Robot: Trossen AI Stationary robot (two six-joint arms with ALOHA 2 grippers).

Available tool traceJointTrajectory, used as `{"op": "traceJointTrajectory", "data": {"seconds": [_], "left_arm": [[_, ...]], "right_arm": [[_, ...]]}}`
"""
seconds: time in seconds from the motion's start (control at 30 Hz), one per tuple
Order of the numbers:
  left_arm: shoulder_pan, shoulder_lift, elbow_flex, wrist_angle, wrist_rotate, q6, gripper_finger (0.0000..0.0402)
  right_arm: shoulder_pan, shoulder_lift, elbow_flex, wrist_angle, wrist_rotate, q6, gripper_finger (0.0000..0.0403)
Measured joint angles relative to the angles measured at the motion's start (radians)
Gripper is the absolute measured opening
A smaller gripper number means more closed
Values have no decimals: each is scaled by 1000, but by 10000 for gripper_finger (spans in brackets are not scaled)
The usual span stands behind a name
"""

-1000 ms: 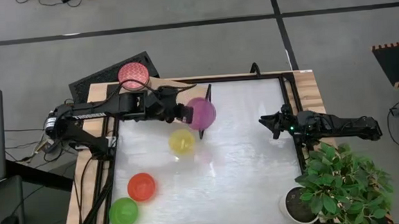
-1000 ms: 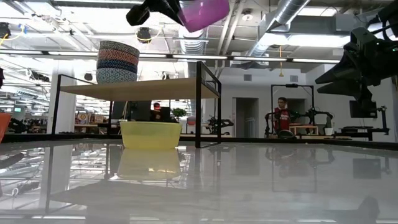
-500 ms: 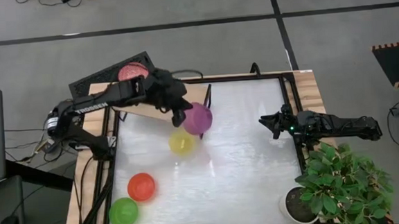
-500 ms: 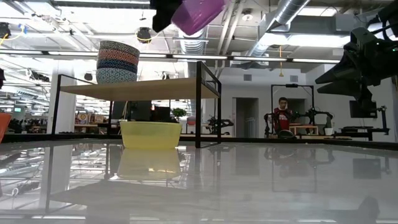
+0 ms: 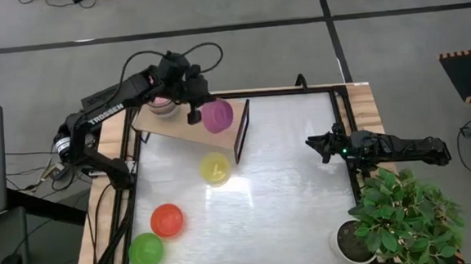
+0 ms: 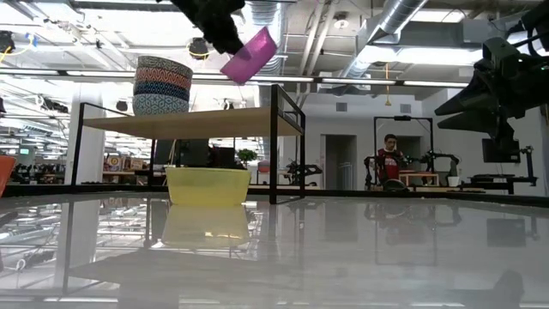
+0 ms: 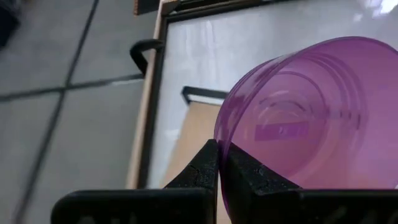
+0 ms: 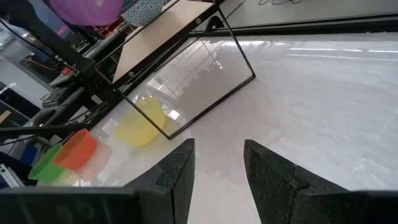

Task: Place and stack bowls onto a shelf
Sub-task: Put the purple bowl on the shelf

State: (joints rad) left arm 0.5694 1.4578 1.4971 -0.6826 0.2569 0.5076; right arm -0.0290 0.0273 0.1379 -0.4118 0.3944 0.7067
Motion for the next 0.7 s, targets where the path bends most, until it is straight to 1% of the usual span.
{"op": "traceJointTrajectory", "data": {"seconds": [0.1,0.17,0.27,0.37,0.53,0.63,0.7], "left_arm": [[23,0,0,0,-5,122,0],[32,1,0,0,-29,184,0],[33,12,0,-7,-55,240,0],[30,32,0,-32,-53,292,0],[6,73,-1,-81,-71,323,0],[-12,76,0,-94,-98,333,0],[-21,77,23,-143,-119,349,0]], "right_arm": [[0,0,0,0,6,0,164],[0,0,0,0,25,1,164],[0,0,-1,-1,59,3,164],[0,0,-2,-1,88,3,164],[0,0,-2,-1,105,3,164],[0,0,-2,0,105,17,164],[0,0,-2,0,105,25,164]]}}
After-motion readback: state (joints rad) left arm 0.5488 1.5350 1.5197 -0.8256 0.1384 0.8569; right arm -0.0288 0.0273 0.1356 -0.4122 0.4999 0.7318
